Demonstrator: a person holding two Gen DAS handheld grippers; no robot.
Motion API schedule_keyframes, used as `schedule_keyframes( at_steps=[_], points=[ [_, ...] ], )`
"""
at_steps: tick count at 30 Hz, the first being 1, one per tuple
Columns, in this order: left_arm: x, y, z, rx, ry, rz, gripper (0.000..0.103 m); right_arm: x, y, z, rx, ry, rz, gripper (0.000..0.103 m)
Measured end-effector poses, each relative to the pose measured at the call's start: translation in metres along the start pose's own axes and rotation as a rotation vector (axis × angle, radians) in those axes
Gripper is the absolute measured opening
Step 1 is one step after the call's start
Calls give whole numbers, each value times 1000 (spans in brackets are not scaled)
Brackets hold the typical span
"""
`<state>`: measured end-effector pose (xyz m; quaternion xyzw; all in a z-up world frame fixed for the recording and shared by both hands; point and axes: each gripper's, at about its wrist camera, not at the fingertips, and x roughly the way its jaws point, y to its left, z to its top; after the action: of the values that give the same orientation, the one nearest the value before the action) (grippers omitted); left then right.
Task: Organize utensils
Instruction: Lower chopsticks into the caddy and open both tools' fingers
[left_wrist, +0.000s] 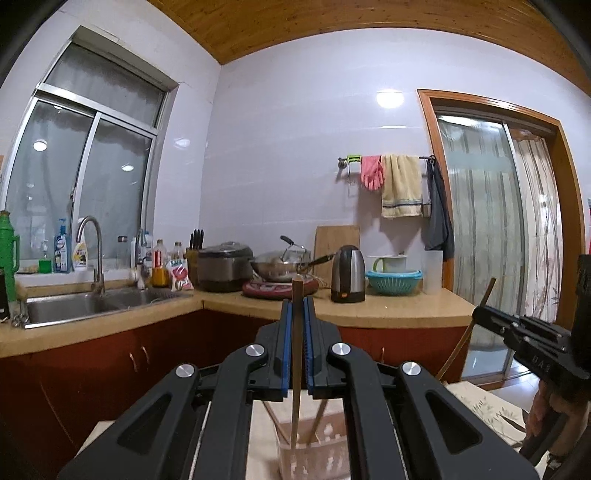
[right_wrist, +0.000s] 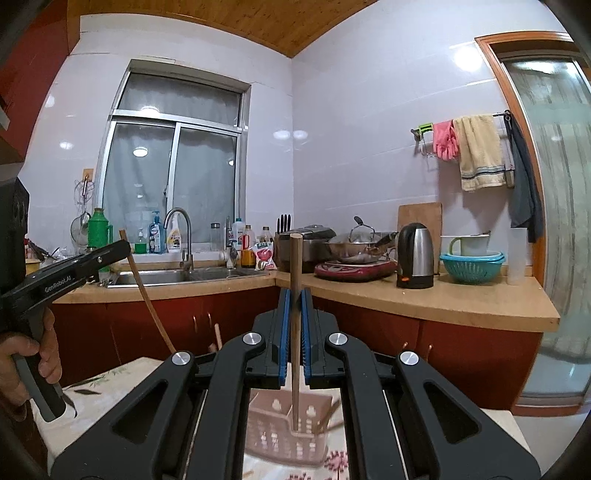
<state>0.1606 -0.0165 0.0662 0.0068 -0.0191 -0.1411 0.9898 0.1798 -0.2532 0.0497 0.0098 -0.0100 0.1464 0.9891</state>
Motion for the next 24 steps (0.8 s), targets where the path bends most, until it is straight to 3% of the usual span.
schedule_keyframes(
  at_steps=[7, 19, 22, 24],
  points=[
    [36, 2, -6, -5, -5, -11, 7, 36, -8, -12, 15, 26, 4, 6],
    [69, 6, -72, -47, 168, -33, 7, 72, -12, -76, 39, 195, 0, 6],
    [69, 7, -80, -57, 199, -34, 20, 71, -9, -84, 34, 211, -11, 9],
    [67, 8, -82, -62, 206, -31, 35, 67, -8, -85, 32, 207, -21, 24]
  ],
)
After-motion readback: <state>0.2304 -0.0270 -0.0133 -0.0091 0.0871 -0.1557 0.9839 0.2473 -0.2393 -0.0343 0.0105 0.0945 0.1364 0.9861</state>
